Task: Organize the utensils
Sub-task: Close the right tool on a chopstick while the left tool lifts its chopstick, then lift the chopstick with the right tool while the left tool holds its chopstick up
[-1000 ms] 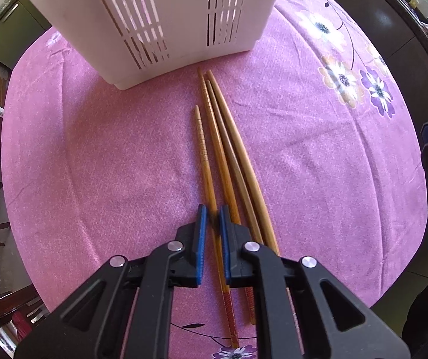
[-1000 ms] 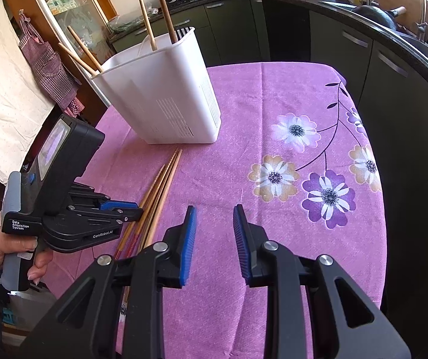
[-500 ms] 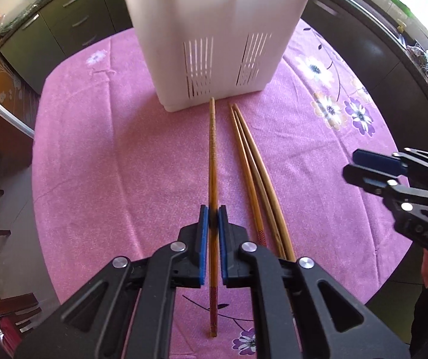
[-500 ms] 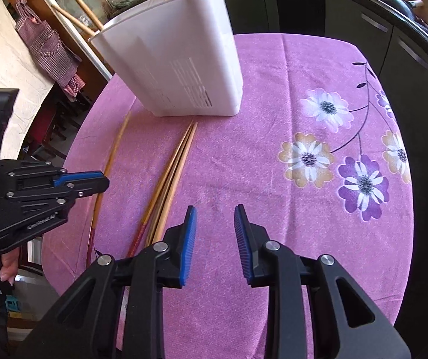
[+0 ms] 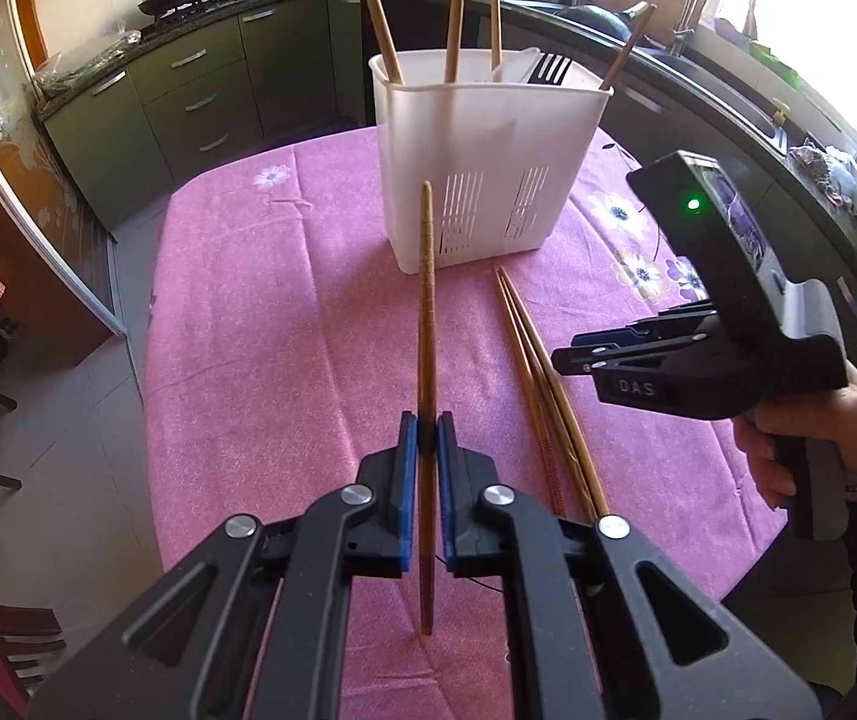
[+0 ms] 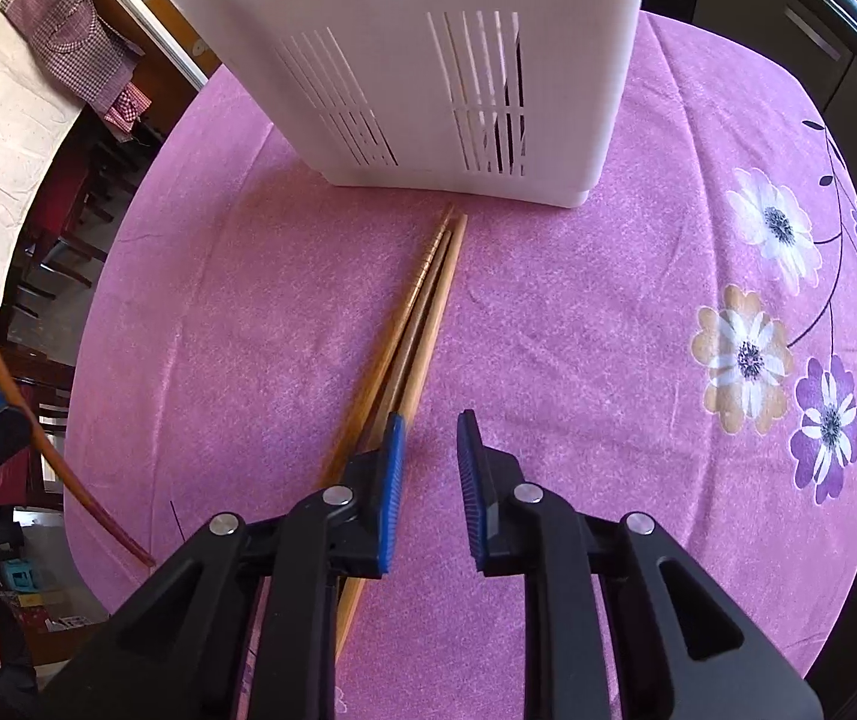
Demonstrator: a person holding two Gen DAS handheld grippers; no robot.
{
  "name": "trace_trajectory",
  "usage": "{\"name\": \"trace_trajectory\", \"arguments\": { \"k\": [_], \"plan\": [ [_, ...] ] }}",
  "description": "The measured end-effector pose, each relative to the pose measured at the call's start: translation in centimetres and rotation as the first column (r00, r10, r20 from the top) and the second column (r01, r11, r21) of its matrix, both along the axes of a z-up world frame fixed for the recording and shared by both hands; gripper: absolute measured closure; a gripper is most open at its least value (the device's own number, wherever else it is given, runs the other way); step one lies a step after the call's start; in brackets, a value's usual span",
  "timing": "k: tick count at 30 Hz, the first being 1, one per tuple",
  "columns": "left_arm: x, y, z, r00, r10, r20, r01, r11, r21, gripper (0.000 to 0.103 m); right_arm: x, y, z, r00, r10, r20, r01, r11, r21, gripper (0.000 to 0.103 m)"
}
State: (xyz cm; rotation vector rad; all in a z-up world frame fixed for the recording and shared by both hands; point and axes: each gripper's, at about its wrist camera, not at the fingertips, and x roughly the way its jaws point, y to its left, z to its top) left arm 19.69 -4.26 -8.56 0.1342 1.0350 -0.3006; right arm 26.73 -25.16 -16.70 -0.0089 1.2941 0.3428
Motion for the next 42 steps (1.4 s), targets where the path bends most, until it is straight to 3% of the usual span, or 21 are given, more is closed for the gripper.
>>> {"name": "trace_trajectory", "arguments": {
  "k": [10,16,20,26,30,35,38,42],
  "plan": [
    [-1.1,1.1,0.1,1.000,-0.015,0.009,0.015,1.000,-0.026,0.096,1.2,2.6,-0.8,0.999,0.003,-0.033,-0.005,0.998,-0.055,0.087],
    [-1.4,1.3,-0.1,1.000,-0.020,0.007,0.020,0.999,-0.031,0.096,1.2,5.7,-1.3,1.000,0.022,0.016,-0.019,0.988,-0.151,0.093],
    [-1.5,1.5,0.1,1.000,-0.014,0.010,0.015,0.999,-0.036,0.096,0.4,5.6,-1.2,0.999,0.018,0.041,-0.012,0.991,-0.134,0.096],
    [-1.9,1.8,0.9,1.000,-0.004,0.026,0.005,0.999,-0.041,0.096,-2.6,2.5,3.9,0.982,-0.008,0.190,0.014,0.999,-0.028,0.096],
    [-2.5,1.9,1.9,0.999,-0.004,0.048,0.006,0.999,-0.052,0.096,-6.0,0.4,8.3,0.949,-0.020,0.313,0.014,1.000,0.021,0.096],
    [-3.5,1.7,2.7,0.997,-0.006,0.074,0.009,0.999,-0.041,0.096,-10.8,-2.7,11.6,0.908,-0.029,0.418,0.011,0.999,0.044,0.096],
    [-3.9,1.7,2.9,0.996,-0.006,0.086,0.009,0.999,-0.039,0.096,-13.0,-4.0,12.3,0.887,-0.034,0.461,0.012,0.999,0.052,0.096],
    [-4.3,1.4,2.8,0.996,-0.010,0.094,0.013,0.999,-0.033,0.096,-14.3,-4.7,12.2,0.886,-0.029,0.463,0.009,0.999,0.046,0.096]
  ]
}}
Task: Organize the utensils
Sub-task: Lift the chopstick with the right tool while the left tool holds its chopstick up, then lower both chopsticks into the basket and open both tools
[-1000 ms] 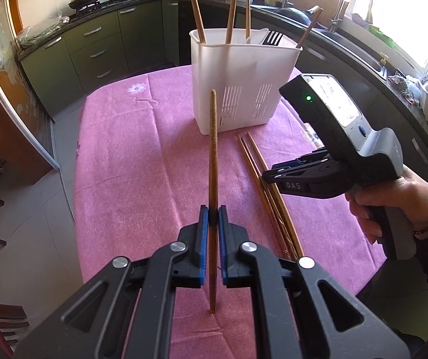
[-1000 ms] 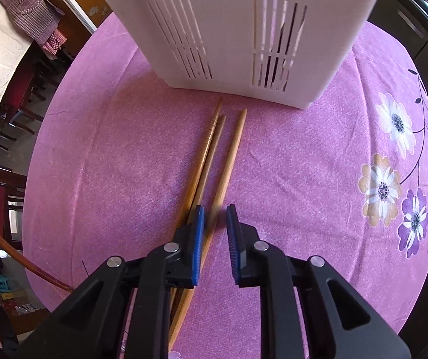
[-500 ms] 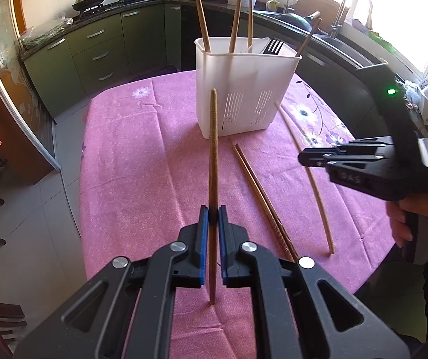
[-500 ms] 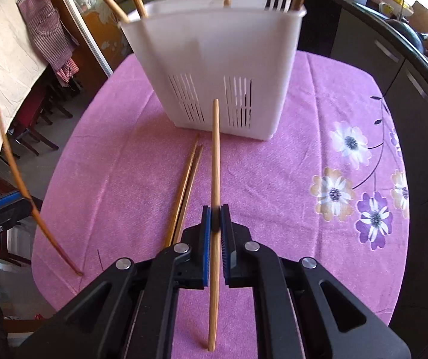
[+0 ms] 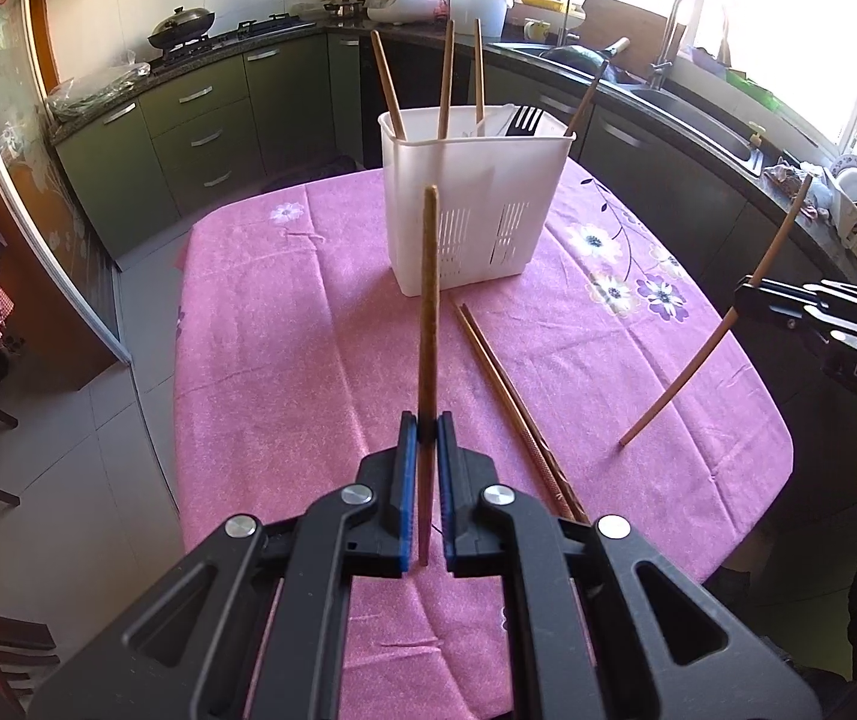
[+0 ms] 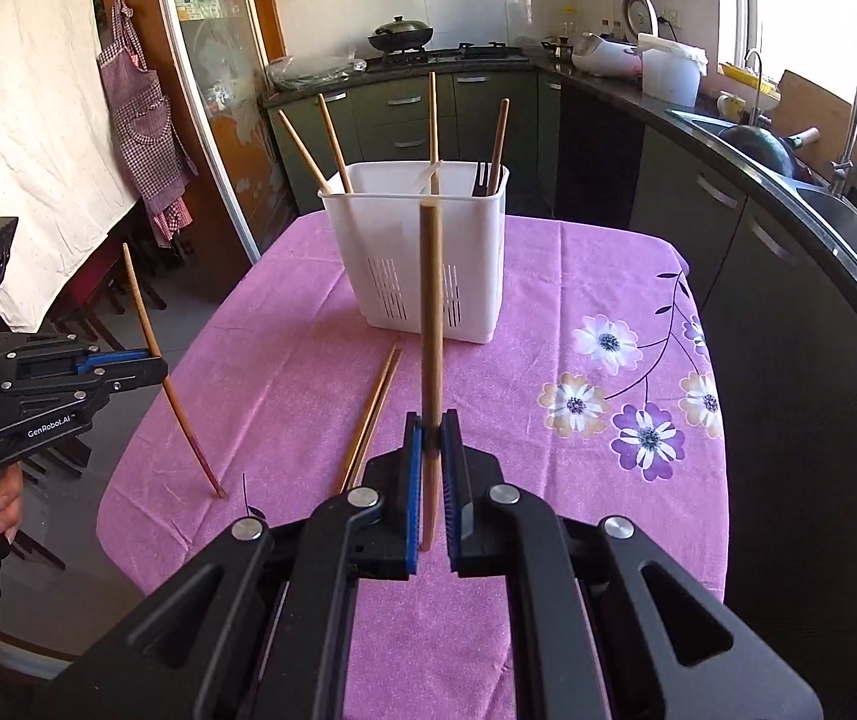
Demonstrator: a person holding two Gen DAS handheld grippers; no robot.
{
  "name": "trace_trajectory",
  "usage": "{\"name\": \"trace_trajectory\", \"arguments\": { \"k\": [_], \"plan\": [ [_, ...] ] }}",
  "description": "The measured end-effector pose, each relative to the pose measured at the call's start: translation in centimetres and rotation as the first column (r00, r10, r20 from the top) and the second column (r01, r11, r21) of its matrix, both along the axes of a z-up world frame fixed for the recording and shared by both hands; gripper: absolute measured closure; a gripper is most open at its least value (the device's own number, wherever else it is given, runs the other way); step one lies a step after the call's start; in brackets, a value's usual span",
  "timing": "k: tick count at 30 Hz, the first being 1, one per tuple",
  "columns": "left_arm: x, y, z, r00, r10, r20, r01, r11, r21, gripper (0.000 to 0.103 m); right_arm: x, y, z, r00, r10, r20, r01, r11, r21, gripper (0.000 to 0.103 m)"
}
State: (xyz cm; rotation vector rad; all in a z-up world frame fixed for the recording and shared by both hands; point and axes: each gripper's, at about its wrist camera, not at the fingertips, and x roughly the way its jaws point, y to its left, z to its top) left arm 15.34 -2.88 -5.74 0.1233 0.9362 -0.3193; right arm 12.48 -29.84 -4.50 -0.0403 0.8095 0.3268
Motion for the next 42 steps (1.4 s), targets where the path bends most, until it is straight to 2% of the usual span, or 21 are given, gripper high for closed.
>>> {"name": "trace_trajectory", "arguments": {
  "k": [4,19,27,34,38,42],
  "plan": [
    [-0.4,-0.3,-0.1,1.000,-0.006,0.020,0.006,1.000,0.012,0.096,-0.2,0.1,-0.2,1.000,0.010,0.005,-0.010,1.000,-0.004,0.096],
    [-0.4,-0.5,1.1,0.999,-0.027,0.034,0.027,1.000,-0.016,0.096,-0.2,0.3,-0.1,1.000,0.026,0.000,-0.026,1.000,-0.006,0.096],
    [0.4,-1.9,2.8,0.997,-0.062,0.037,0.063,0.998,-0.029,0.096,-0.2,0.2,0.3,1.000,0.030,0.000,-0.030,1.000,-0.005,0.096],
    [2.1,-4.1,6.8,0.992,-0.093,0.086,0.097,0.994,-0.044,0.096,0.0,0.0,3.2,0.998,0.037,0.053,-0.037,0.999,0.004,0.096],
    [4.1,-5.4,10.1,0.983,-0.083,0.164,0.094,0.994,-0.063,0.096,0.1,-0.1,4.5,0.996,0.044,0.076,-0.044,0.999,0.007,0.096],
    [6.4,-6.9,13.4,0.967,-0.074,0.242,0.093,0.993,-0.066,0.096,0.3,-0.5,4.3,0.996,0.052,0.066,-0.053,0.999,0.011,0.096]
  ]
}}
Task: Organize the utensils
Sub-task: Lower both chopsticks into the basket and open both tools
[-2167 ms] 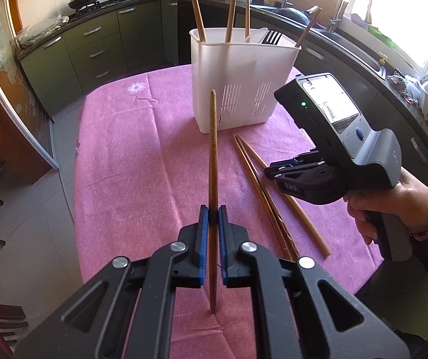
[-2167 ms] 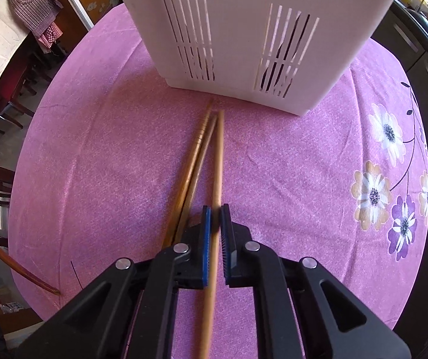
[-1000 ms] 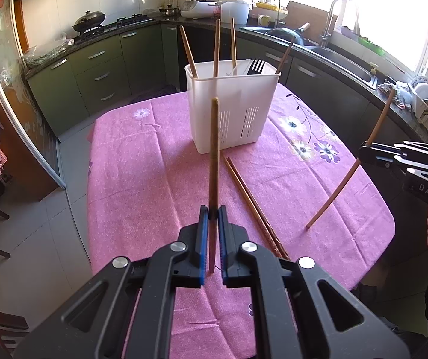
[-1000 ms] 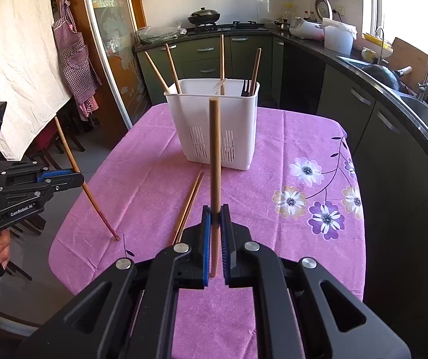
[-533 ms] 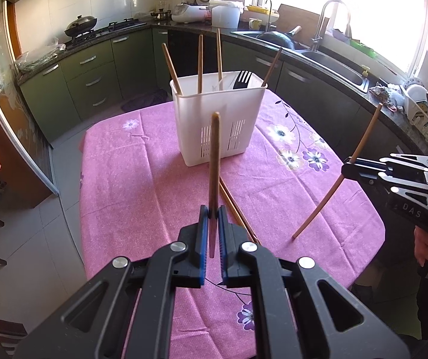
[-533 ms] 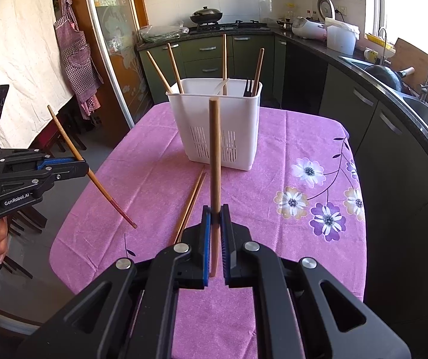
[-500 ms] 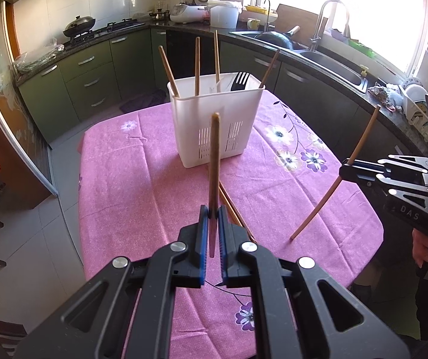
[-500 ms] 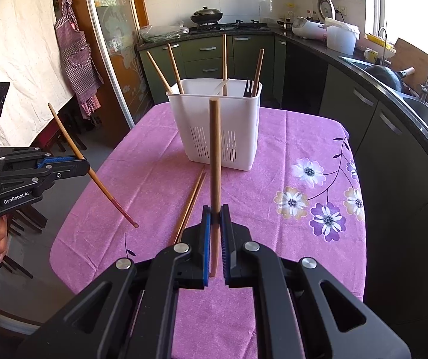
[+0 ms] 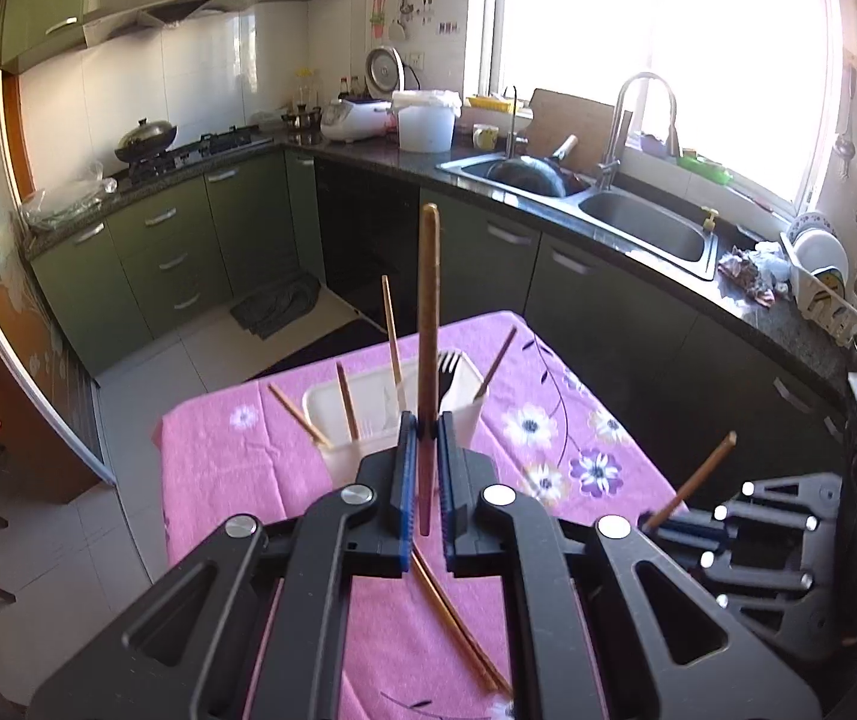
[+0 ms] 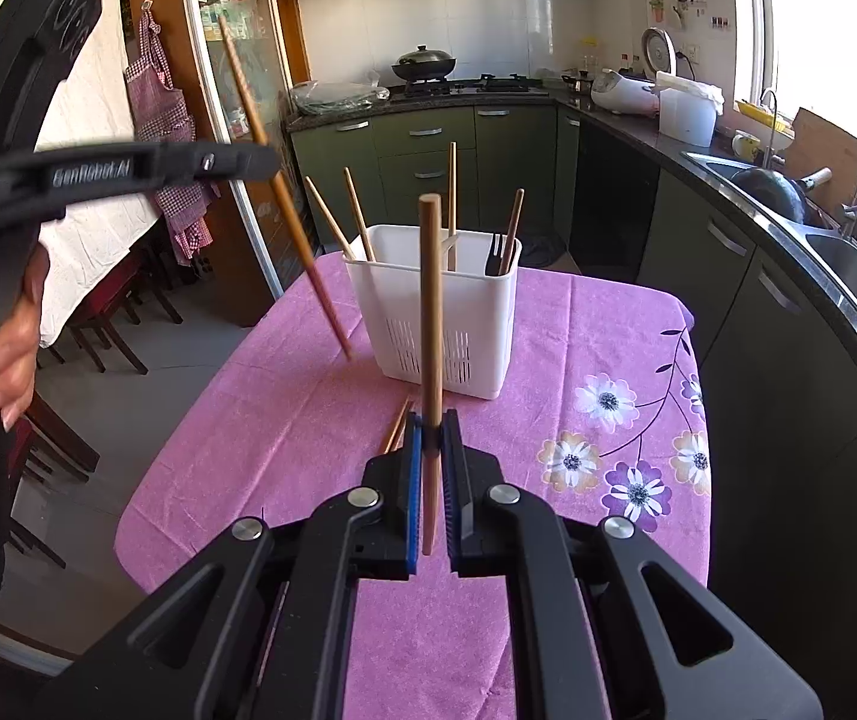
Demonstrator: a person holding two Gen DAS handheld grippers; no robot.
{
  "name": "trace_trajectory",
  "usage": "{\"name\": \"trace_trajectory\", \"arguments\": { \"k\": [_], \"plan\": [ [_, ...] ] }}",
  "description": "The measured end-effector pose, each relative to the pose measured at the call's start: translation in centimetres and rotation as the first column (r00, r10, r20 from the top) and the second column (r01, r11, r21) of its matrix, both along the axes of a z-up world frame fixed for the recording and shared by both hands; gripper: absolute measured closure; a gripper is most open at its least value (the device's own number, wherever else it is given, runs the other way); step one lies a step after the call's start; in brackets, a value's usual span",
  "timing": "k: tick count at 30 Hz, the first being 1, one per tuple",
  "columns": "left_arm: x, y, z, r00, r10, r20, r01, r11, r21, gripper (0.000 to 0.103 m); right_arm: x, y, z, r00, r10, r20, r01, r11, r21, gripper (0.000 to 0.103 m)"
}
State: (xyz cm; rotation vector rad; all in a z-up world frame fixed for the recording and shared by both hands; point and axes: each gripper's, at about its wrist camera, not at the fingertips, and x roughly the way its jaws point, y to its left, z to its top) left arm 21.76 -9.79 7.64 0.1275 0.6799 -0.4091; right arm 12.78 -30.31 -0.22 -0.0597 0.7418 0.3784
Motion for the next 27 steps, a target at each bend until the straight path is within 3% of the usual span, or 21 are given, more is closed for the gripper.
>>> {"name": "trace_trajectory", "arguments": {
  "k": [5,9,15,21,27],
  "plan": [
    [3.1,-1.7,2.8,0.997,0.028,0.072,-0.028,1.000,0.002,0.096,0.7,-1.1,-1.1,1.000,-0.013,-0.029,0.013,1.000,0.004,0.096],
    [5.7,-2.5,3.5,0.993,0.067,0.098,-0.068,0.998,0.012,0.096,0.8,-1.9,-1.7,0.999,-0.014,-0.041,0.015,1.000,0.011,0.096],
    [8.7,-2.9,1.2,0.993,0.114,0.027,-0.115,0.991,0.068,0.096,0.9,-3.0,-2.0,0.999,-0.011,-0.047,0.012,1.000,0.028,0.096],
    [9.8,-2.5,-3.2,0.987,0.126,-0.095,-0.115,0.987,0.112,0.091,1.1,-2.8,0.7,1.000,-0.011,0.004,0.011,0.998,0.064,0.096],
    [7.3,-1.2,-2.3,0.993,0.103,-0.062,-0.100,0.994,0.047,0.080,2.1,-1.3,6.5,0.992,-0.009,0.130,-0.006,0.993,0.120,0.096]
  ]
}}
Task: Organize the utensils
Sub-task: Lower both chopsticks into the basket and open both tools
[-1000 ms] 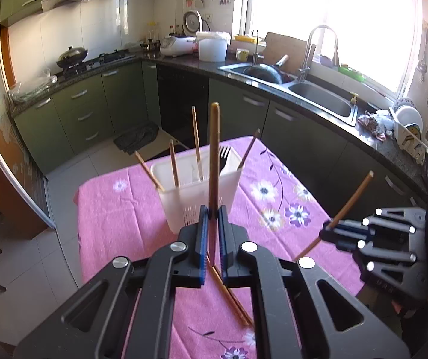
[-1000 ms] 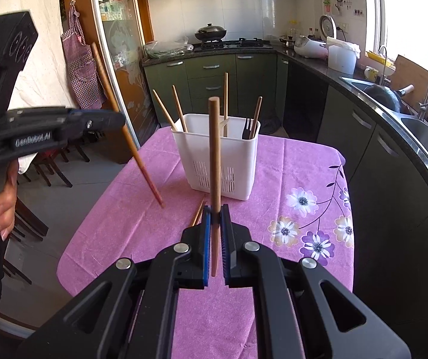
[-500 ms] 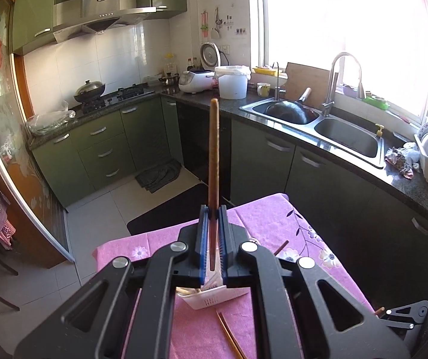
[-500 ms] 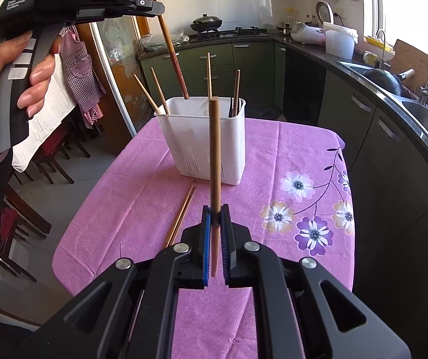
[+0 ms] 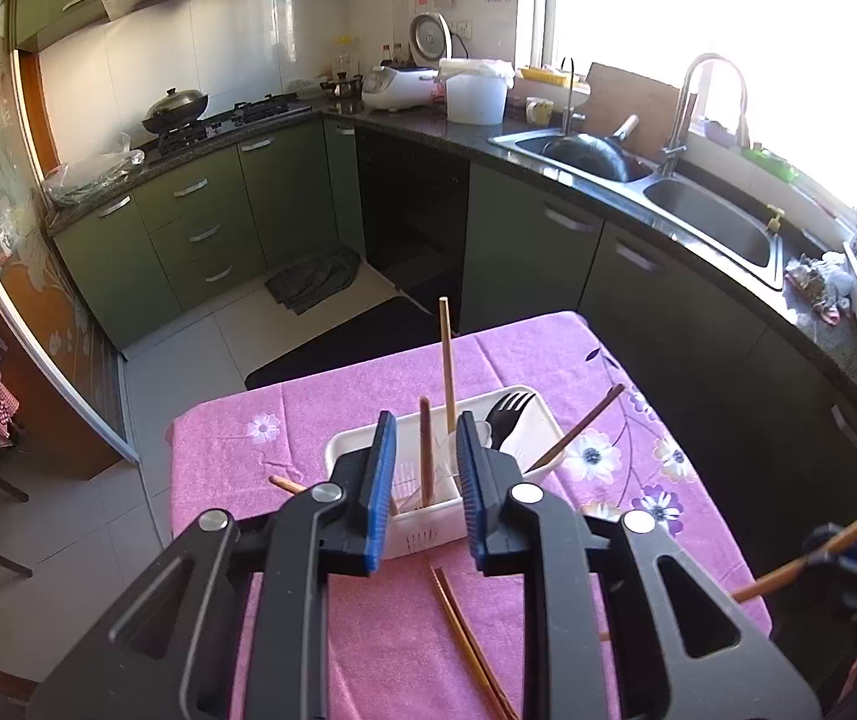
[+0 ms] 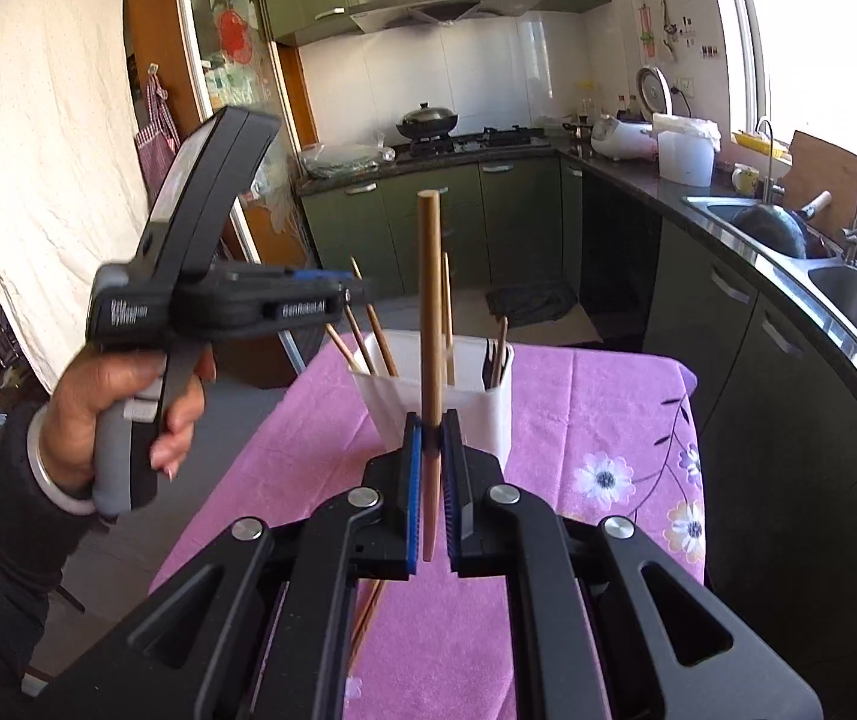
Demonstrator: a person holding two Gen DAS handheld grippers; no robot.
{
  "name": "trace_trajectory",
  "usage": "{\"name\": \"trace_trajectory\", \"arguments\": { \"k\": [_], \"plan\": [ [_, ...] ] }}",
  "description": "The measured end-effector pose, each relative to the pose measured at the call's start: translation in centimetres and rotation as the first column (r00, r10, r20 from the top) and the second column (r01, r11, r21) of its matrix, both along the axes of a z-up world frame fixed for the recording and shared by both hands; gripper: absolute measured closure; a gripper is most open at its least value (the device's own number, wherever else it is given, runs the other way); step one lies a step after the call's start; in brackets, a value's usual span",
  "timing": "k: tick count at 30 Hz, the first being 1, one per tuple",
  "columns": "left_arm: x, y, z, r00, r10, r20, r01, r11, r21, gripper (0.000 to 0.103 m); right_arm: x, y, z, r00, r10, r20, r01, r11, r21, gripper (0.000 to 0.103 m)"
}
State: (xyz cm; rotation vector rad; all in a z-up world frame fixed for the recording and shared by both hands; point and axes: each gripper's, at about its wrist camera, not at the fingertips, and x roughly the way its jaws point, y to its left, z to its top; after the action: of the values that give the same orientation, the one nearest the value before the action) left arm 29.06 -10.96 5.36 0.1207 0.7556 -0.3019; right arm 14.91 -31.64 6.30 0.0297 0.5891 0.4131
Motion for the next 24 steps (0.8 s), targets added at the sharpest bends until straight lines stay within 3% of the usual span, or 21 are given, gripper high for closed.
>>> {"name": "trace_trajectory", "arguments": {
  "k": [3,8,11,18,24],
  "plan": [
    [-2.6,0.8,1.6,0.999,-0.004,0.053,0.006,1.000,-0.024,0.069,1.5,0.8,3.1,0.997,-0.014,0.071,0.011,0.999,0.043,0.096],
    [-7.2,2.0,2.5,0.996,-0.035,0.088,0.035,0.999,-0.003,0.069,6.2,2.0,5.9,0.990,-0.068,0.127,0.059,0.996,0.073,0.096],
    [-9.1,2.6,1.5,0.997,-0.052,0.062,0.050,0.998,0.022,0.069,9.1,3.0,5.4,0.987,-0.111,0.116,0.108,0.994,0.031,0.096],
    [-10.1,4.2,-2.5,0.997,-0.062,-0.055,0.064,0.997,0.038,0.069,13.7,4.2,0.9,0.989,-0.149,0.010,0.149,0.988,-0.049,0.096],
    [-9.2,4.1,-5.7,0.989,-0.051,-0.137,0.058,0.997,0.044,0.069,13.4,4.1,-0.1,0.992,-0.126,-0.011,0.125,0.991,-0.050,0.094]
  ]
}}
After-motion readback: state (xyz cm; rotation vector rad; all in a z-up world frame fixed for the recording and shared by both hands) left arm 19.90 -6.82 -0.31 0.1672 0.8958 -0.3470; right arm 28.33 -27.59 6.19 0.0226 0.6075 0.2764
